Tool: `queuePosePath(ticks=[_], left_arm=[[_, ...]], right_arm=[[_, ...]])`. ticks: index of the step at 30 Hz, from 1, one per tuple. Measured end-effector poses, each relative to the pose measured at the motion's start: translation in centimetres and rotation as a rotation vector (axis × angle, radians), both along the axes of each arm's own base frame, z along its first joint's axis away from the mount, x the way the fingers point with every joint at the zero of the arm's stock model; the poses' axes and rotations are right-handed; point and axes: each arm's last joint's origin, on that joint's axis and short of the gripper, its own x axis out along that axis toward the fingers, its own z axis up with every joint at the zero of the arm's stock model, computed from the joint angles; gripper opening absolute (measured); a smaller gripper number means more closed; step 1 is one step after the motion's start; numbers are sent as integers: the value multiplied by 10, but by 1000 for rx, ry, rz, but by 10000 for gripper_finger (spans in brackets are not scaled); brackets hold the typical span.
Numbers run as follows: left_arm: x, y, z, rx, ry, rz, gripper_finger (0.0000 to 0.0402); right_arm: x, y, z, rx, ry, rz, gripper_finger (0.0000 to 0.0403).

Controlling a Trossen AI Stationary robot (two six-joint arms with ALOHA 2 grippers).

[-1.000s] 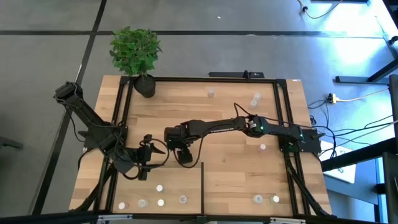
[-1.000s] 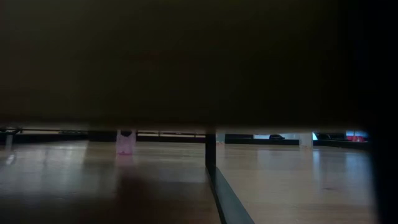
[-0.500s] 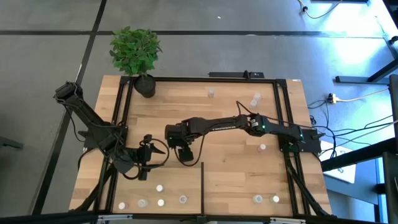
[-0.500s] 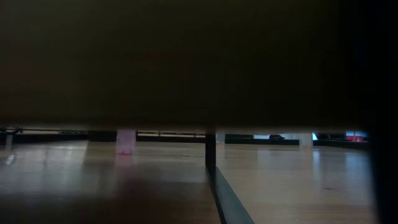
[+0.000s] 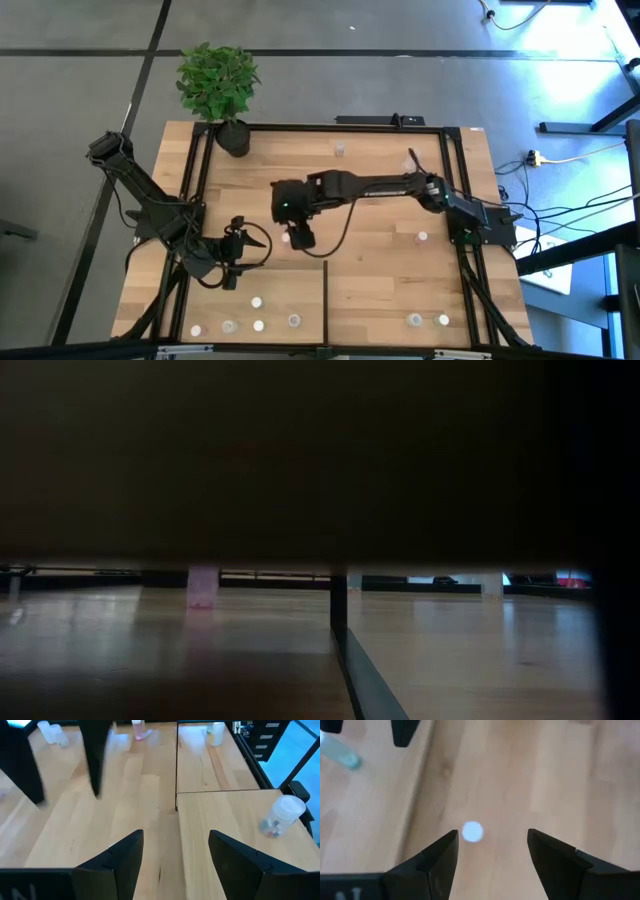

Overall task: Pick and place medicine bottles onto shelf by color
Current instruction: Put the bottom pink pill bottle on the shelf aligned with the other pink pill bottle

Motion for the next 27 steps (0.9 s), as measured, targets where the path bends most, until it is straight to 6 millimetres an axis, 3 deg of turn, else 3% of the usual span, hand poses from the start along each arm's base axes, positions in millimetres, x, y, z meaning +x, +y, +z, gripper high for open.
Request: queuePosePath(ticks=[6,13,27], left_arm=[[0,0,0,3,5,1,218],[0,2,-2,-22,13,29,218],[19,11,-21,-17,87,170,218]], right_arm=[[-22,8,38,-148,-58,-47,239],[-51,25,75,-171,-90,-28,239],[-77,47,91,-199,-55,12,239]])
